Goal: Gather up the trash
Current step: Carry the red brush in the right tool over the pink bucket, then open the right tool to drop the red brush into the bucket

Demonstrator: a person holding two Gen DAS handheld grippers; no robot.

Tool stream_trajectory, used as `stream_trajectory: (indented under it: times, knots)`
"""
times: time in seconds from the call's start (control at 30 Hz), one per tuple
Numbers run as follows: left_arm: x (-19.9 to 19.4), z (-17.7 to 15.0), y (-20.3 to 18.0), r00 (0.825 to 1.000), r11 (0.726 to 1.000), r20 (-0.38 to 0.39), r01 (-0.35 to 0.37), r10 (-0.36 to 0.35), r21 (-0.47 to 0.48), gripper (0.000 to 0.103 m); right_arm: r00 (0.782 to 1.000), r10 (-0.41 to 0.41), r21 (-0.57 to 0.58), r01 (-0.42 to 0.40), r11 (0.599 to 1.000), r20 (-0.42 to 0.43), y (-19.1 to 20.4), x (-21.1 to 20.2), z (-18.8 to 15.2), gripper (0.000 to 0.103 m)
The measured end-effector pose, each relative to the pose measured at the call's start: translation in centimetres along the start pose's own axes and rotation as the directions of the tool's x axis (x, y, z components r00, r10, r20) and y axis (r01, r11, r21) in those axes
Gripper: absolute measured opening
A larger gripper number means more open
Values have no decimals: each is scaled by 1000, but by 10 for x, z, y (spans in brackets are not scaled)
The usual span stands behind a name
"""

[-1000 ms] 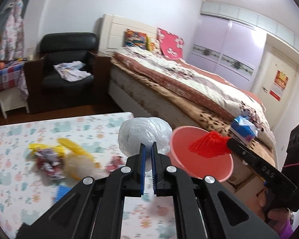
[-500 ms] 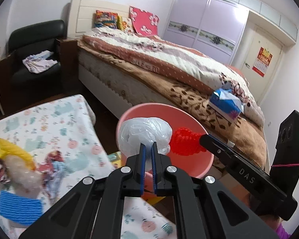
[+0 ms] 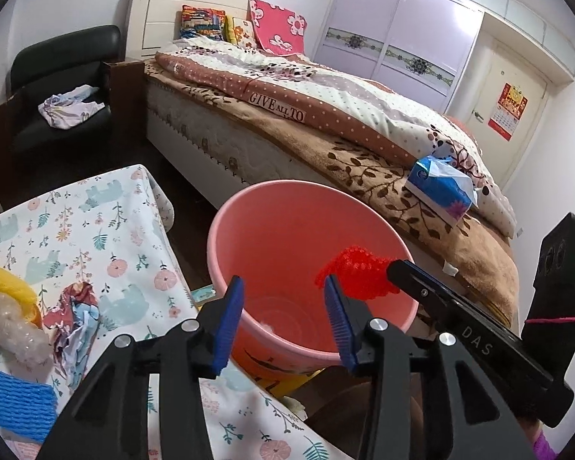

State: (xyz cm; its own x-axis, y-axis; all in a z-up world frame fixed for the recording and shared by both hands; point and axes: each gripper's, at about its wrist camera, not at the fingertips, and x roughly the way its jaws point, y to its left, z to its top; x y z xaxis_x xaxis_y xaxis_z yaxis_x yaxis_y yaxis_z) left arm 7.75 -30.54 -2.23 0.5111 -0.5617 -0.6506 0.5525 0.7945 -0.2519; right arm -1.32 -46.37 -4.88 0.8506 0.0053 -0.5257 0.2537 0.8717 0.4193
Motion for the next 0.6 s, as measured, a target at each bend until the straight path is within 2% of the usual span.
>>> stream_trajectory:
  times: [0.1, 0.17, 0.23, 0.3, 0.47, 0.6]
  knots:
    - [-7, 1, 5, 1000, 1000, 5, -4, 4, -21, 46, 1000, -17, -18, 17, 1000, 3, 3, 0, 0, 10]
    - [-13, 1, 9, 1000, 1000, 13, -6, 7, -27, 46, 999, -41, -26, 41, 999, -1, 5, 1, -1, 13]
    - [-20, 2, 11, 1000, 1000, 23, -9, 9, -29, 47, 999, -46, -24, 45, 999, -9, 5, 2, 0, 30]
    - [-28, 3, 14, 999, 999, 34, -9, 10, -34, 47, 999, -46, -19, 46, 999, -6, 5, 1, 0, 38]
    - [-50, 5, 23, 998, 999, 68, -13, 17, -49, 48, 1000, -29, -28, 29, 999, -8, 14, -7, 1, 40]
    - [-77, 5, 36, 993, 997, 107, -37, 44, -68, 49, 1000, -2, -77, 3, 997, 12, 34, -17, 1, 40]
